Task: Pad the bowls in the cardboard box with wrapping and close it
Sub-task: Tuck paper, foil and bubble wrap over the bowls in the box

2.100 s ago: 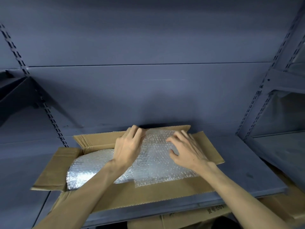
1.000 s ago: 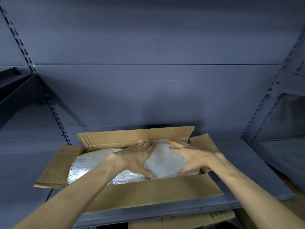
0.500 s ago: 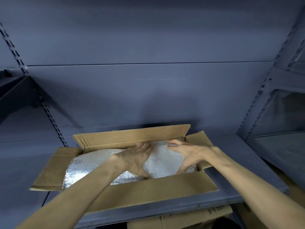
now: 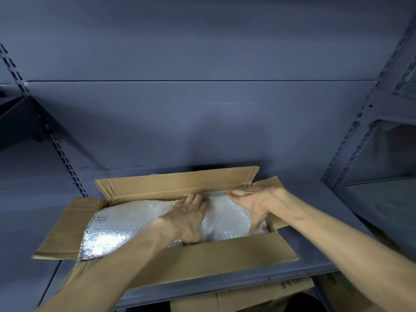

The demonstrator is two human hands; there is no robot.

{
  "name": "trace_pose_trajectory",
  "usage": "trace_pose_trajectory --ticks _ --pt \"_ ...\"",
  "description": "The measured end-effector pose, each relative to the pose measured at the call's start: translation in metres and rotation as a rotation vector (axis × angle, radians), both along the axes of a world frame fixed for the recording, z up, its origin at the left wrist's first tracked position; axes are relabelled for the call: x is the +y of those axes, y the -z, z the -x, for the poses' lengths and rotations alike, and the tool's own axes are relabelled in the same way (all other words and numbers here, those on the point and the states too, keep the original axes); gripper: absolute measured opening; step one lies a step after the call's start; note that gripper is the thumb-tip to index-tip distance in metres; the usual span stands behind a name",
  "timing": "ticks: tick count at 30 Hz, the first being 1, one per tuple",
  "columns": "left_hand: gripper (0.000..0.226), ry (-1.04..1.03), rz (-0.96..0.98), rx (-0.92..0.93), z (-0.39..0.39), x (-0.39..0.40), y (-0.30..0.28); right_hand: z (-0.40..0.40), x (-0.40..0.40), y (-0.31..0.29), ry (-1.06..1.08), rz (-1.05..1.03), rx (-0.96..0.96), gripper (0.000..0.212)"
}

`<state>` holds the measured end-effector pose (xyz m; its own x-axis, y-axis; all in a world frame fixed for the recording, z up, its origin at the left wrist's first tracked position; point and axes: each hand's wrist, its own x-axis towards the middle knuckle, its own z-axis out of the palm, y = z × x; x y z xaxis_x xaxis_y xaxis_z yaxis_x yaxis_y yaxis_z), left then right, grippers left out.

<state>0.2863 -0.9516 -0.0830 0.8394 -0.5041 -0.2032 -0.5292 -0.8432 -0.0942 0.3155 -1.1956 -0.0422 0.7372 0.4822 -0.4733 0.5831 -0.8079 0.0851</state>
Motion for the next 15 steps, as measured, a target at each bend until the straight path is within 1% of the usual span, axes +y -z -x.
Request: trace_pose_trajectory --ticks 1,2,3,6,8,9,12,13,15 --pt "0.101 -0.009 -0.008 -0.006 0.000 -0.001 0.001 -0.005 0.008 0.002 0.016 0.141 0.005 0.119" --pt "0.099 -0.006 -0.026 -0.021 0.001 -0.003 0.002 -0.003 0.014 0.002 0.031 0.182 0.029 0.127" --pt "0.099 0.000 -0.022 -0.028 0.001 -0.004 0.001 -0.002 0.017 0.005 0.044 0.182 0.046 0.130" --pt "0.097 0.000 -0.007 -0.046 0.000 -0.005 0.005 0.002 0.012 0.017 0.048 0.149 -0.024 0.126" --pt "0.095 0.009 0.005 -0.064 0.002 -0.006 0.004 0.005 0.011 0.021 0.009 0.111 -0.089 0.122" --pt "0.094 0.009 0.011 -0.060 0.002 -0.006 0.003 0.006 0.011 0.024 -0.037 0.093 -0.135 0.118" --pt "0.094 -0.005 0.038 -0.040 0.000 -0.005 0.002 0.008 0.007 0.029 -0.076 -0.008 -0.206 0.103" --pt "0.094 -0.009 0.041 -0.036 -0.002 -0.005 0.003 0.006 0.005 0.029 -0.085 -0.030 -0.209 0.102" --pt "0.094 0.002 0.038 -0.026 -0.005 -0.003 0.004 -0.001 0.005 0.022 -0.060 -0.015 -0.139 0.108"
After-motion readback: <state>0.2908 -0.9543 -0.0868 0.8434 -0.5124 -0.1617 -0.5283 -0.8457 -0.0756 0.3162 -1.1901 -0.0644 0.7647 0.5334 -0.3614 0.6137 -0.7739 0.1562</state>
